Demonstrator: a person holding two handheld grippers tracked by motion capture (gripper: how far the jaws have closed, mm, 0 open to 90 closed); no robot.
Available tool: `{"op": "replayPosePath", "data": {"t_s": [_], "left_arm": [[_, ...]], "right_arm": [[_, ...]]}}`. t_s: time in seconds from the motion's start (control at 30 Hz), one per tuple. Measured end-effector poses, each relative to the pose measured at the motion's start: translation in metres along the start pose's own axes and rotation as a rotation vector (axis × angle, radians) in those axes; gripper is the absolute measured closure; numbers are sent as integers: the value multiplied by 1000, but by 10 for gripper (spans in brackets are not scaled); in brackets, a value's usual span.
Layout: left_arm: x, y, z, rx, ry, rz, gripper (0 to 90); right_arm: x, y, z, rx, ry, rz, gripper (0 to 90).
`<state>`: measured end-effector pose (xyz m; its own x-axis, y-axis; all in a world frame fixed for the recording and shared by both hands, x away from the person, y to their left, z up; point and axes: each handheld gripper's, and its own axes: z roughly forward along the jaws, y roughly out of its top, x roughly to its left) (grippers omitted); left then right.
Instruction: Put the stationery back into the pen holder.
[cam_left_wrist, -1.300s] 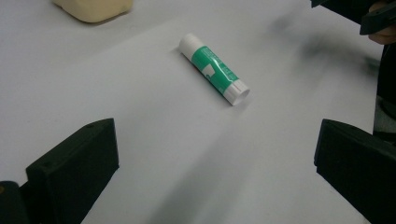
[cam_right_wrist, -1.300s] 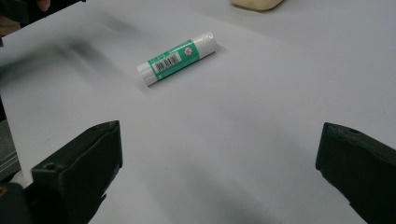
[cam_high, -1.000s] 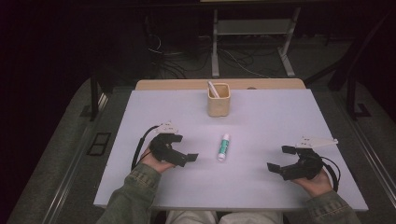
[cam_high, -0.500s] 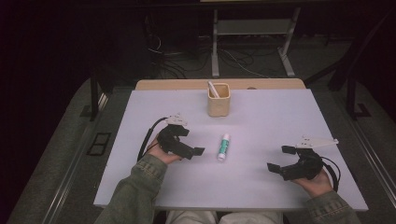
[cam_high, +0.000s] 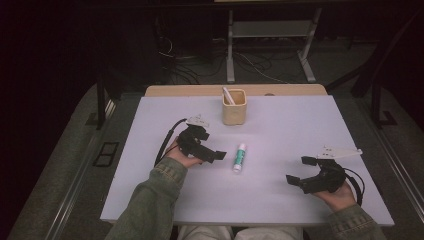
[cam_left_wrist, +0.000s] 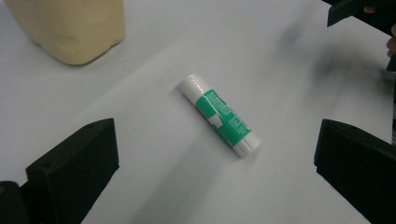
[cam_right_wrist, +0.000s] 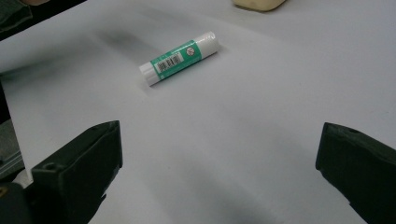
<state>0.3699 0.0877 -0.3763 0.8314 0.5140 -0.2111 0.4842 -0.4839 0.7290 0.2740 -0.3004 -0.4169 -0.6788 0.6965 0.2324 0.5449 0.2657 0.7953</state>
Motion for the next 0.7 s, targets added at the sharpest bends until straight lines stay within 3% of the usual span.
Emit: {"op": "replayPosePath", "data": {"t_s": [0.7], "left_arm": [[5,21,21,16,8,-16,0]], "right_arm": [[0,-1,1,-6,-7,-4,2]]}}
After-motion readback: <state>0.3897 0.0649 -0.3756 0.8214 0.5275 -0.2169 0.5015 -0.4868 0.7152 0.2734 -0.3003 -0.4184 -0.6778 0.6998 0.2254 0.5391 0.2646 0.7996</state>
